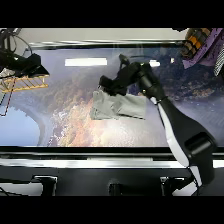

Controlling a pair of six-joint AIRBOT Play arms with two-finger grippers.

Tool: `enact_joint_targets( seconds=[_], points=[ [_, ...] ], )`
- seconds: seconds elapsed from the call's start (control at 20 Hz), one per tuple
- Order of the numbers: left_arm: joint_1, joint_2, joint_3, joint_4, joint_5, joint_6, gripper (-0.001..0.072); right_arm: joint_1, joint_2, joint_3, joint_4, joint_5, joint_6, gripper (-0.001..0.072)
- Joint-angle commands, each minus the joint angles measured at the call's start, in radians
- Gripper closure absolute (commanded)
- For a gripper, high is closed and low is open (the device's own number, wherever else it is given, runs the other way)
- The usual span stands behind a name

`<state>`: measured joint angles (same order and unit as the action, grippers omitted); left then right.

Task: Fold the clothes and pants, and hang the long-sleeved shirts on hangers.

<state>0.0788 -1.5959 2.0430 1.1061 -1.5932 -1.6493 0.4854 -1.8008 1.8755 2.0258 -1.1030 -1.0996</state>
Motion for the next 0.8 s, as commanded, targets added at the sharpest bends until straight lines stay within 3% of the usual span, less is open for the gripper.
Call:
enact_joint_targets(
  seconds=[0.0,0.25,0.45,0.55,0.7,0.75],
  points=[
    [0.027,0.015,-0.033,0.013,-0.015,0.004,0.0695,0.048,-0.076,0.000,0.003,0.041,0.024,0.0680],
    [0.027,0.014,-0.074,0.013,-0.014,0.005,0.0694,0.049,-0.132,0.000,0.009,0.126,0.024,0.0651],
    [0.026,0.014,-0.074,0.013,-0.014,0.005,0.0695,0.049,-0.127,0.003,0.103,0.155,0.004,0.0370],
    [0.024,0.014,-0.074,0.013,-0.014,0.004,0.0695,0.044,-0.087,0.006,0.197,0.139,-0.100,0.0332],
    [0.024,0.014,-0.074,0.013,-0.014,0.004,0.0695,-0.032,0.031,0.005,0.193,0.055,-0.172,0.0236],
    [0.024,0.014,-0.074,0.013,-0.014,0.004,0.0695,-0.087,0.076,0.005,0.179,0.002,-0.209,0.0236]
  ],
)
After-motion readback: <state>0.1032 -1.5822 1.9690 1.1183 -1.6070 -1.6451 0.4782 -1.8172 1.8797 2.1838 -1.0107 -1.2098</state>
